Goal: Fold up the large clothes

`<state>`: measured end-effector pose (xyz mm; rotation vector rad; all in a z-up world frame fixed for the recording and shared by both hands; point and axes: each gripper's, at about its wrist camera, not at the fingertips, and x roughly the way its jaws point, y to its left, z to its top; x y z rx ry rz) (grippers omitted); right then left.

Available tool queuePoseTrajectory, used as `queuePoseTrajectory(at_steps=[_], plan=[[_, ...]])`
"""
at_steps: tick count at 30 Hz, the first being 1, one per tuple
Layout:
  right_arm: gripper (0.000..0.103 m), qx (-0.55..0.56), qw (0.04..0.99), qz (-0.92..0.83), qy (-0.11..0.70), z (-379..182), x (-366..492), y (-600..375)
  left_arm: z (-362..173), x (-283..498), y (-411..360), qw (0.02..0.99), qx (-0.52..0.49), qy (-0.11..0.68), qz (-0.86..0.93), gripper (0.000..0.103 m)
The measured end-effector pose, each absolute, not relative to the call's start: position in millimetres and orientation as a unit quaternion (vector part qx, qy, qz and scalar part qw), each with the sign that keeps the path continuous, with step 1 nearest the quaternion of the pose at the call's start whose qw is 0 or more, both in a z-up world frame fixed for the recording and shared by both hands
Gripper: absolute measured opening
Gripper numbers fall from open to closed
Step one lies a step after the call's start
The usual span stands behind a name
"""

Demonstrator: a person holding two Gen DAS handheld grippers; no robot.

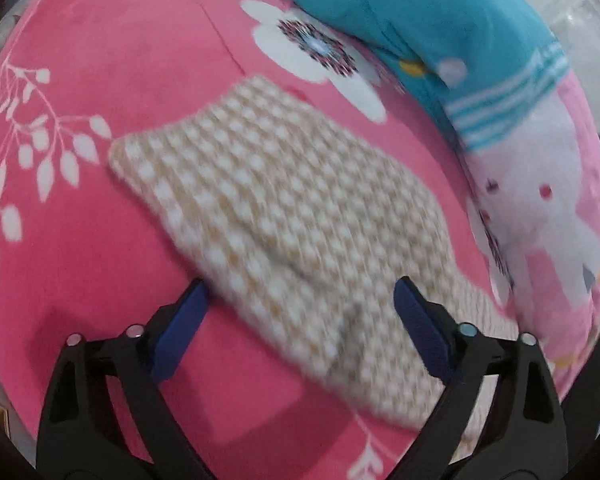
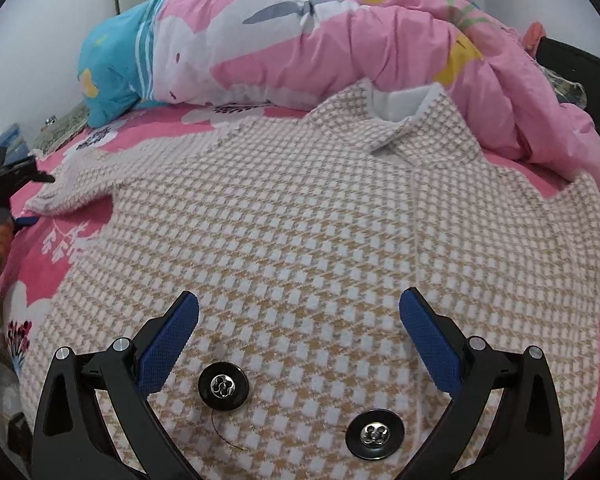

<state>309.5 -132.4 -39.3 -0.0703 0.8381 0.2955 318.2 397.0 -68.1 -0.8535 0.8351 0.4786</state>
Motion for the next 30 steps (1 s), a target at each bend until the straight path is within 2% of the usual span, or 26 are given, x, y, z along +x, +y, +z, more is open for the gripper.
queuePoseTrajectory(at_steps=[4,6,7,8,11,13,19,22,25,27,29,30], plan=[[0.098,-0.025,0.904,0.154,0.398,-38,308,-136,-68,328,397,0.791,-0.363,0.406,0.28,0.047],[0.098,-0.019,0.906,0.156,0.394,-37,306,-140,-62,335,398,0.797,-0.338,0.412,0.283,0.033],[0.098,-0.017,0.906,0.156,0.393,-37,305,-141,-57,338,396,0.804,-0.323,0.413,0.281,0.02],[0.098,-0.017,0.908,0.155,0.39,-35,304,-142,-49,340,391,0.812,-0.303,0.413,0.279,0.015],[0.098,-0.018,0.913,0.152,0.377,-29,299,-147,-2,343,356,0.856,-0.225,0.389,0.256,0.01],[0.098,-0.015,0.916,0.15,0.373,-25,298,-151,29,342,327,0.879,-0.191,0.372,0.231,0.009],[0.098,-0.006,0.923,0.131,0.363,-7,280,-173,127,340,163,0.946,-0.093,0.308,0.035,0.009],[0.098,-0.008,0.926,0.113,0.36,1,264,-189,139,339,84,0.948,-0.064,0.306,-0.059,0.01],[0.098,-0.005,0.927,0.09,0.363,6,247,-213,122,335,19,0.929,-0.057,0.335,-0.146,0.012],[0.098,-0.002,0.926,0.082,0.369,7,238,-228,96,331,-12,0.912,-0.04,0.365,-0.183,0.016],[0.098,0.006,0.921,0.082,0.38,7,234,-244,65,321,-27,0.897,-0.029,0.397,-0.193,0.039],[0.098,0.012,0.918,0.084,0.386,8,234,-252,54,319,-26,0.893,-0.031,0.405,-0.193,0.045]])
